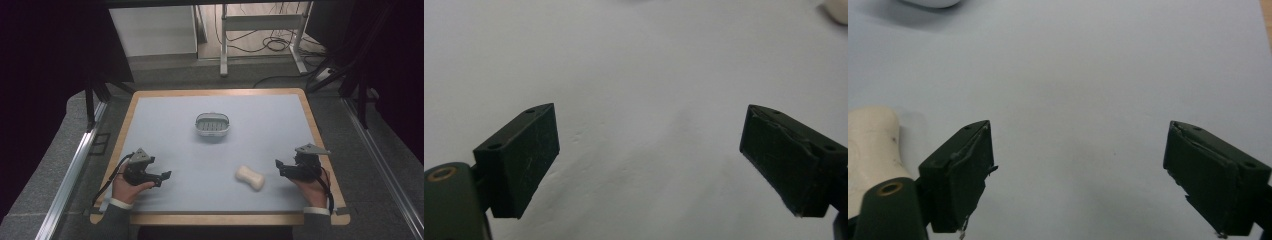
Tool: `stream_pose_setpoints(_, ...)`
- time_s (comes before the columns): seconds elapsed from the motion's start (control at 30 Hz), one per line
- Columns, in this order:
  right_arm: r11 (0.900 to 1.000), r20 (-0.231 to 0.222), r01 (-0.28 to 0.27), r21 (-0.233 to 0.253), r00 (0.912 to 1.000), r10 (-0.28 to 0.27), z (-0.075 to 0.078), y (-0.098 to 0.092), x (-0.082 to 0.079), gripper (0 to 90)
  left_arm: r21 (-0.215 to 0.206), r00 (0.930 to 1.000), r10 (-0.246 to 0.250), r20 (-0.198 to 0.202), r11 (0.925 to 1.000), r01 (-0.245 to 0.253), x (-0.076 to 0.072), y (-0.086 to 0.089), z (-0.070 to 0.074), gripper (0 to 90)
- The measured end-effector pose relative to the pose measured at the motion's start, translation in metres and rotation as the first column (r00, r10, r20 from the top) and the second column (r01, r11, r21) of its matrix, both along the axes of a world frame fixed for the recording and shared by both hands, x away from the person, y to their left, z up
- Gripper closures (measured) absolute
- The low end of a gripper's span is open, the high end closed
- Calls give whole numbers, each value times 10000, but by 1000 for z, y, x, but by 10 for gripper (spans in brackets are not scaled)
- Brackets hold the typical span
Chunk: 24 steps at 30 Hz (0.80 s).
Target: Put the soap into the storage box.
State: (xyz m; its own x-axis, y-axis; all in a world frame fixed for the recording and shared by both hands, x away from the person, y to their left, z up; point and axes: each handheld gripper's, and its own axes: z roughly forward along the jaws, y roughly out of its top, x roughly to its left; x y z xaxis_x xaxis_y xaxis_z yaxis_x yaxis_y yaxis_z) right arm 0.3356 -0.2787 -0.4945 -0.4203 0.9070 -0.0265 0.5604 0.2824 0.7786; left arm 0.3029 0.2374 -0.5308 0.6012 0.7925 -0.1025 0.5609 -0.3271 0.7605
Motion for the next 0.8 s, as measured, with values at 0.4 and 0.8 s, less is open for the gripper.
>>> stream_pose_setpoints(0.4,9997,-93,-180,190,9998,182,1,-6,2,146,34,9993,-329,-177,9995,329,-2,-4,-3,63)
stream_pose_setpoints(0.8,9980,-238,-627,18,9977,627,4,-4,4,147,-201,9989,-457,-67,9988,456,-4,-5,-3,113)
